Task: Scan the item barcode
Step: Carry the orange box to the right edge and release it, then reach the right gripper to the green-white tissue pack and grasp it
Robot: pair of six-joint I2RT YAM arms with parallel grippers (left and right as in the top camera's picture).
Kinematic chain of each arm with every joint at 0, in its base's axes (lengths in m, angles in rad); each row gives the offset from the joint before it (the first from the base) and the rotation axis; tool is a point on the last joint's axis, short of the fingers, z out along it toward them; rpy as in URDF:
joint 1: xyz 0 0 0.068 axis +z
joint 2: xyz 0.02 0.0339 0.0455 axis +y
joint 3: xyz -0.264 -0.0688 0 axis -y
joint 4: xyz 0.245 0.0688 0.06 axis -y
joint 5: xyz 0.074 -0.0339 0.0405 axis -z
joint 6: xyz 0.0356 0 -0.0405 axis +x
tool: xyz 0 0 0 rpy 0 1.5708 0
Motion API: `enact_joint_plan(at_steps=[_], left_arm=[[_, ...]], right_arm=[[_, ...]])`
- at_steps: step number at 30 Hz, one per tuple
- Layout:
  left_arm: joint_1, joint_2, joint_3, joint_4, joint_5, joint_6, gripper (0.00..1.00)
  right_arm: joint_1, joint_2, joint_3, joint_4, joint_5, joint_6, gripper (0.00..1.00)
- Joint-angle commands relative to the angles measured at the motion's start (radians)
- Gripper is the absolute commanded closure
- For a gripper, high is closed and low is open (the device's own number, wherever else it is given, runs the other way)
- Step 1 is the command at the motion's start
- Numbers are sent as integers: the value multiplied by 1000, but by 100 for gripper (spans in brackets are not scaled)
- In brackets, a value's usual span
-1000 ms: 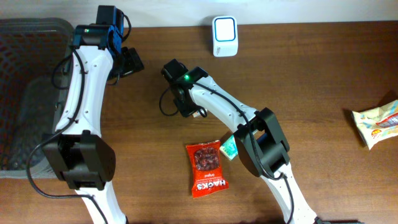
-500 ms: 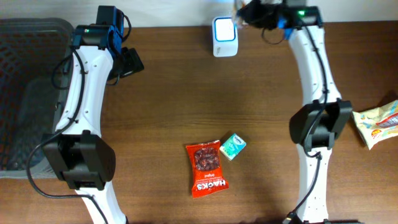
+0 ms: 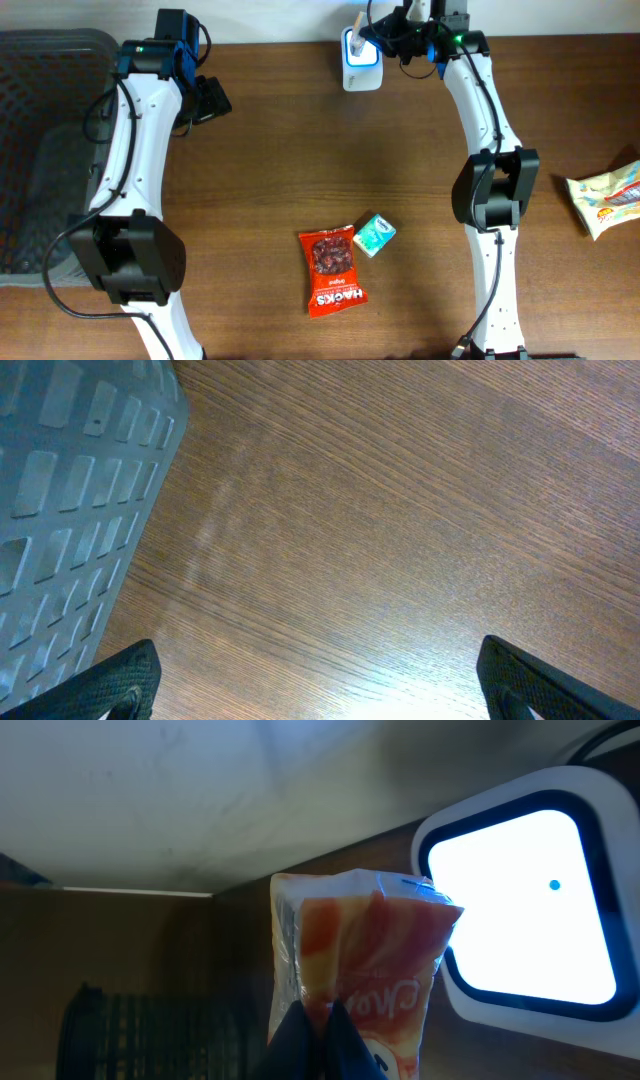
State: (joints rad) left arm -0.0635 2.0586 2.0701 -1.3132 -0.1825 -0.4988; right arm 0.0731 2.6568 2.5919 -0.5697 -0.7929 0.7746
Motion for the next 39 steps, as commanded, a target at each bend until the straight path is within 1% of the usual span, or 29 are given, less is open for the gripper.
enact_joint_plan(at_steps=[1, 5, 7, 9, 11, 14, 16, 17, 20, 21, 24, 25, 27, 29, 30, 31, 32, 33, 34, 35, 36, 37, 38, 39], left_arm=[[1, -24, -8, -1, 3, -12, 1], [1, -24, -8, -1, 3, -12, 1], [1, -24, -8, -2, 3, -12, 1], [1, -24, -8, -6, 3, -12, 1], [1, -24, -8, -9, 3, -12, 1], [1, -24, -8, -8, 3, -13, 1], [1, -24, -8, -8, 3, -13, 1], [1, -24, -8, -9, 3, -13, 0], [1, -24, -8, -9, 4, -13, 1], [1, -24, -8, -9, 4, -13, 1], [1, -24, -8, -13, 5, -13, 1], [1, -24, -8, -16, 11, -12, 1], [1, -24, -8, -20, 39, -12, 1], [0, -24, -8, -21, 82, 14, 1], [-2, -24, -8, -20, 115, 50, 1], [-3, -24, -8, -20, 137, 74, 1], [-8, -24, -8, -21, 189, 137, 1], [-14, -24, -8, -25, 228, 175, 1], [-29, -24, -8, -36, 288, 222, 1], [-47, -24, -8, -47, 343, 266, 1], [-74, -24, -8, -60, 379, 302, 1], [-95, -24, -8, -68, 377, 309, 1], [-129, -24, -8, -71, 372, 315, 0], [-157, -23, -8, -72, 364, 314, 1]], right_arm=[[-18, 2, 10, 6, -27, 0, 96], [-50, -13, 31, 8, -123, -23, 96], [-99, -76, 55, -100, -93, -69, 96], [-160, -159, 58, -303, 70, -72, 96], [-250, -243, 58, -588, 354, -71, 96], [-383, -274, 58, -866, 598, -71, 96], [-474, -265, 39, -1011, 747, -71, 96], [-506, -264, 24, -1040, 799, -71, 96], [-589, -263, -26, -1065, 866, -77, 96], [-624, -263, -61, -1051, 870, -114, 96], [-661, -263, -169, -1003, 963, -129, 96], [-669, -263, -229, -950, 958, -183, 96], [-670, -263, -290, -884, 904, -296, 86], [-669, -267, -284, -878, 824, -359, 76], [-669, -273, -266, -888, 777, -380, 64], [-669, -278, -244, -904, 751, -379, 57], [-669, -290, -200, -941, 715, -379, 54], [-669, -298, -163, -977, 692, -380, 54], [-667, -316, -94, -1056, 632, -403, 52], [-662, -338, -55, -1114, 552, -456, 49], [-653, -359, -45, -1130, 465, -529, 45], [-636, -386, -51, -1130, 355, -625, 11], [-600, -421, -62, -1130, 258, -674, 1], [-558, -447, -69, -1130, 243, -674, 1]])
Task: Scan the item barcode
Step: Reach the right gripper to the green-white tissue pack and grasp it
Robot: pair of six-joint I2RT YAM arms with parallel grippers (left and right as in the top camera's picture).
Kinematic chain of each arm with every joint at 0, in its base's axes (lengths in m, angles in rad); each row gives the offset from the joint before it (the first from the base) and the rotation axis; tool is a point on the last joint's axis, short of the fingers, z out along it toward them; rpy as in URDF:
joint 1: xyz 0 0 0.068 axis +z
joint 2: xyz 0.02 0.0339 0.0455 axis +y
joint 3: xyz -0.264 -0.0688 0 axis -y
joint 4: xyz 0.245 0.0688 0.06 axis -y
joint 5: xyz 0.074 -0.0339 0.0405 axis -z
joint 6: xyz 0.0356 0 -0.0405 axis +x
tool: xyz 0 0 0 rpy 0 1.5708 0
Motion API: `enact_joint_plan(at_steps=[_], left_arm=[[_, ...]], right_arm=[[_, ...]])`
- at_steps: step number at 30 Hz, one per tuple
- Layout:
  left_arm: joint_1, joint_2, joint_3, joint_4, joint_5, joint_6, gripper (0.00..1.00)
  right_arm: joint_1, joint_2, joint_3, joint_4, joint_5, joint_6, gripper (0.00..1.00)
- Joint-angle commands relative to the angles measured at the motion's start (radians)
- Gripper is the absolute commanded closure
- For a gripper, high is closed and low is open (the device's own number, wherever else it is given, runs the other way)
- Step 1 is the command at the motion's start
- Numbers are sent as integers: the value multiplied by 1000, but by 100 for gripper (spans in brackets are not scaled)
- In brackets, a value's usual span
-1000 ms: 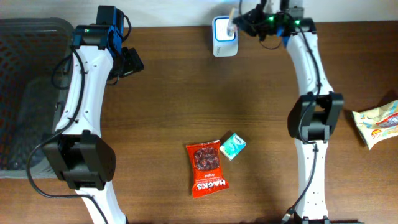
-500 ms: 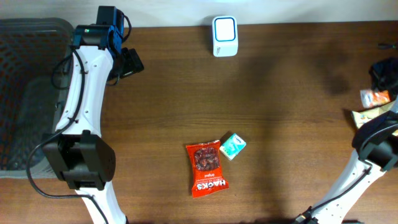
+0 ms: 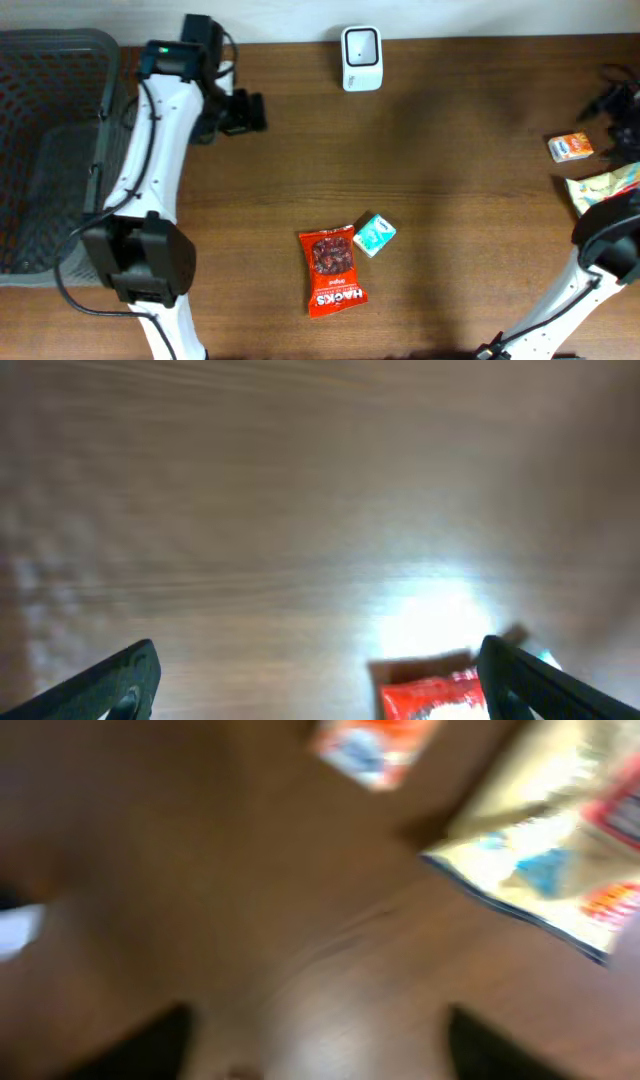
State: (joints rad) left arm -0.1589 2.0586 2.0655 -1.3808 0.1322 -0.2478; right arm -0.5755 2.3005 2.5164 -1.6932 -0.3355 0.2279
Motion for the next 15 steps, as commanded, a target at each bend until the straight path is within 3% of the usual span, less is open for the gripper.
enact_joint_plan(at_steps=[1, 4, 6, 7, 10, 15], left_arm=[[-84, -23, -3, -5, 30, 63, 1], [-118, -23, -3, -35, -61, 58, 1], [-112, -23, -3, -65, -142, -13, 1], [-94, -23, -3, -72, -187, -79, 1], [-69, -23, -3, -56, -185, -108, 1], [-36, -23, -3, -12, -185, -108, 1]], right_arm=[[137, -113, 6, -6, -201, -127, 1], [294, -201, 3, -6, -71, -116, 1], [417, -289, -56, -6, 102, -48, 1], [510, -367, -178, -6, 156, 12, 1], [609, -439, -372, -1, 156, 92, 1], [865, -459, -776, 225, 152, 315, 1]])
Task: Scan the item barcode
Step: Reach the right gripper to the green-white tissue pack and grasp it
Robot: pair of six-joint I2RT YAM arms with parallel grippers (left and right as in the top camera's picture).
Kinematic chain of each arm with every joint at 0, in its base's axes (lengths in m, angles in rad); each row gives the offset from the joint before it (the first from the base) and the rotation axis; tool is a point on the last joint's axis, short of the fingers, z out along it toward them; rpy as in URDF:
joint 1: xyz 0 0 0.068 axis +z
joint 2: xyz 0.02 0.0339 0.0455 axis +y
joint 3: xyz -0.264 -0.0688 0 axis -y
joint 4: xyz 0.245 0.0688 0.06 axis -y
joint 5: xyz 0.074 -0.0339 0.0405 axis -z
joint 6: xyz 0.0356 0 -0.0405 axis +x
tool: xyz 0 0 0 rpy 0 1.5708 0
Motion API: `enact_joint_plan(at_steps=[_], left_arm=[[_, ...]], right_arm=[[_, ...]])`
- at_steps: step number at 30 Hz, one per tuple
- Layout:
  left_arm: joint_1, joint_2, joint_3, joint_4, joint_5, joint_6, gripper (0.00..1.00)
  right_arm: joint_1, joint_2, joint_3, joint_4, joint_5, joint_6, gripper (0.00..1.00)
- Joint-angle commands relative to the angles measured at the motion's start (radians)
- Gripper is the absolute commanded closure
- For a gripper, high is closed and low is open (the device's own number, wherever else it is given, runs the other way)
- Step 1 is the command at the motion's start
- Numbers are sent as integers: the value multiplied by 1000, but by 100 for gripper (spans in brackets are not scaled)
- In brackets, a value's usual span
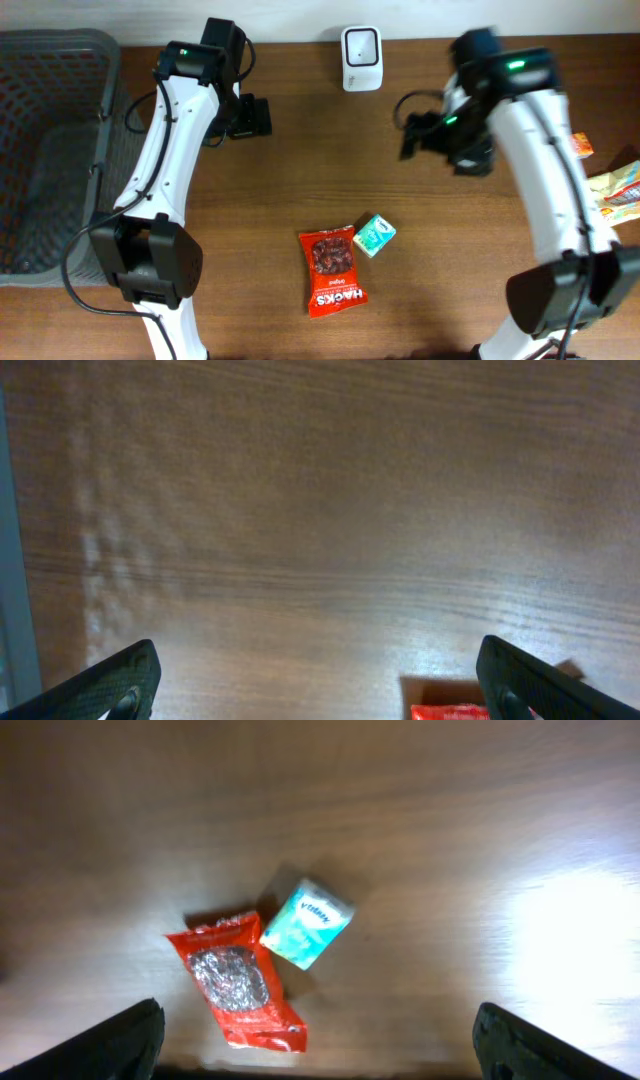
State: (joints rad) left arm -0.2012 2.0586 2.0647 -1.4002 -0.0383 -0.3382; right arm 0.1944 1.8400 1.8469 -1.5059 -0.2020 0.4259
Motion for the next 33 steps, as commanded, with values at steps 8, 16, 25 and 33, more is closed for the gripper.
enact_joint_plan(at_steps=[8, 16, 25, 33], left_arm=[[6, -23, -3, 4, -15, -17, 1], [6, -23, -3, 4, -15, -17, 1], [6, -23, -3, -3, -14, -17, 1], [6, -23, -3, 1, -15, -17, 1]], right_arm=[[299, 2, -520, 400, 134, 526, 46], [310, 4, -609, 489, 168, 531, 48], [383, 77, -620, 549, 148, 560, 52], [386, 97, -613, 628, 240, 545, 96]])
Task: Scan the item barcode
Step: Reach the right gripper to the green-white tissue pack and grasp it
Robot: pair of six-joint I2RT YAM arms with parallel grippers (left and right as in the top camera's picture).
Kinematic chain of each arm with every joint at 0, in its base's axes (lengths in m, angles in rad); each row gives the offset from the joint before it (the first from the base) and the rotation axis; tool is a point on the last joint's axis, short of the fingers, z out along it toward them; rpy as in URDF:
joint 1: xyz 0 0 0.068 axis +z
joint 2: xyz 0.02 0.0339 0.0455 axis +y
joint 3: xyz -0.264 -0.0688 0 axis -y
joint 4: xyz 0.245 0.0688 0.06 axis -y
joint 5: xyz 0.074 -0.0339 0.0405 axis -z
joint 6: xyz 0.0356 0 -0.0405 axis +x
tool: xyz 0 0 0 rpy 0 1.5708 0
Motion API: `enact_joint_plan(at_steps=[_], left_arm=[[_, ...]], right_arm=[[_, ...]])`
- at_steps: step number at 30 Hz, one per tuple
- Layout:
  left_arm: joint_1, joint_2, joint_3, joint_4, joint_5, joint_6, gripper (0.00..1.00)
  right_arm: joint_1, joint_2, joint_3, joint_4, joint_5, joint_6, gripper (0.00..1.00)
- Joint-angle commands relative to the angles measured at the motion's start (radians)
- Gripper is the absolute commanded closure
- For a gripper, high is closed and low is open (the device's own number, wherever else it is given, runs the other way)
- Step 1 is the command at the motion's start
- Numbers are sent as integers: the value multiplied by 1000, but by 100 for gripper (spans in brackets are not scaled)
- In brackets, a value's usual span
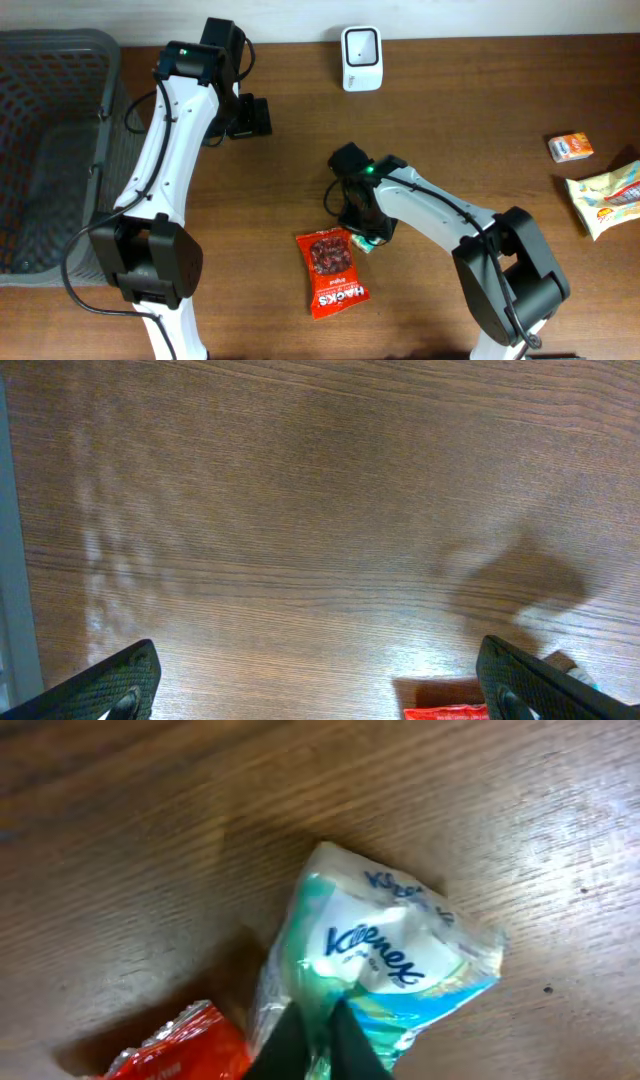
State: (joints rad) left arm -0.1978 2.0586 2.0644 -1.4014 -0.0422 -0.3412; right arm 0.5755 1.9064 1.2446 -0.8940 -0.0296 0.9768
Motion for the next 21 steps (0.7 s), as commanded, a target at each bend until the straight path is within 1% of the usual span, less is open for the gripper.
enact_joint_plan(at_steps=[1, 4, 6, 7, 9, 11, 13, 14, 15, 16, 17, 20, 21], left_arm=[[3, -23, -2, 3, -11, -14, 1], [3, -23, -2, 2, -11, -14, 1], [3, -23, -2, 2, -11, -14, 1], [3, -23, -2, 2, -11, -13, 1], [3, -23, -2, 2, -11, -14, 1], [3, -23, -2, 2, -11, -13, 1], [3, -23, -2, 6, -11, -13, 1], [3, -23, -2, 6, -11, -14, 1], [3, -23, -2, 9, -11, -14, 1], [3, -23, -2, 16, -11, -14, 1], [3, -23, -2, 25, -11, -14, 1], [3, -23, -2, 35, -11, -14, 1], [3, -23, -2, 30, -11, -14, 1]], right_arm=[[4, 30, 3, 15, 67, -37, 96], [-15, 30, 97, -19, 63, -150, 96], [-49, 30, 227, -35, 30, -316, 96], [-66, 30, 269, -34, 2, -357, 96], [-107, 30, 326, -28, -78, -431, 96], [-152, 30, 345, 10, -158, -489, 96], [-220, 30, 344, 54, -288, -535, 96], [-237, 31, 343, 19, -303, -531, 93], [-235, 31, 338, -9, -299, -531, 74], [-221, 31, 323, -23, -299, -522, 60], [-197, 31, 302, -22, -283, -492, 56], [-98, 31, 244, -21, -67, -301, 57], [-48, 32, 217, -15, 16, -206, 59]])
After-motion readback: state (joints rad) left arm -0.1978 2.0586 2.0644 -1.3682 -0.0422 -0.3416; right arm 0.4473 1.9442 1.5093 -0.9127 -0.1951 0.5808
